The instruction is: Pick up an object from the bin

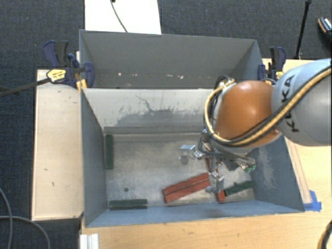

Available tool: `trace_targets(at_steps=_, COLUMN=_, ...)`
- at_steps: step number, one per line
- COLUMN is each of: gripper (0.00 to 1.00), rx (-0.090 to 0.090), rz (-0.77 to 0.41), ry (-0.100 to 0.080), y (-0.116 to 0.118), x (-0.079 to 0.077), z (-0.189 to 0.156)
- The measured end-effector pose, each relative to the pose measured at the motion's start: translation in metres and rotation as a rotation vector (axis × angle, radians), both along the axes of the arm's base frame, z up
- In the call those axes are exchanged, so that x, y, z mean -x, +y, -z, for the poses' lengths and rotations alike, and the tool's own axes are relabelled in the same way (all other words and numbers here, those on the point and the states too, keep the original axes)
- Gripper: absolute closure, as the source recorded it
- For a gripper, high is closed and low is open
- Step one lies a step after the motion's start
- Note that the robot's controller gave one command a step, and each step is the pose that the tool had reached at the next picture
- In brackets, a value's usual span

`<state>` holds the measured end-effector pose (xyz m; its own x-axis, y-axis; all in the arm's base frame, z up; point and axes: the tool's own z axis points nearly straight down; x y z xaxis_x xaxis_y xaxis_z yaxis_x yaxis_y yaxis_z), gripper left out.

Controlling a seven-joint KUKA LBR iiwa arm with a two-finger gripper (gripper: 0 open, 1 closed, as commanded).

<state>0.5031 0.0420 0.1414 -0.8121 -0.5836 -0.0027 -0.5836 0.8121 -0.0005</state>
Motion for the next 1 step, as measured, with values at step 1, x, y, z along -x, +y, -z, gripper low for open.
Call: trace_targets(at_steps=1, gripper=0.0, rx=-0.002, rz=-0.012, ry=0.007, y=0.0462, x=0.0083, z=0.0751)
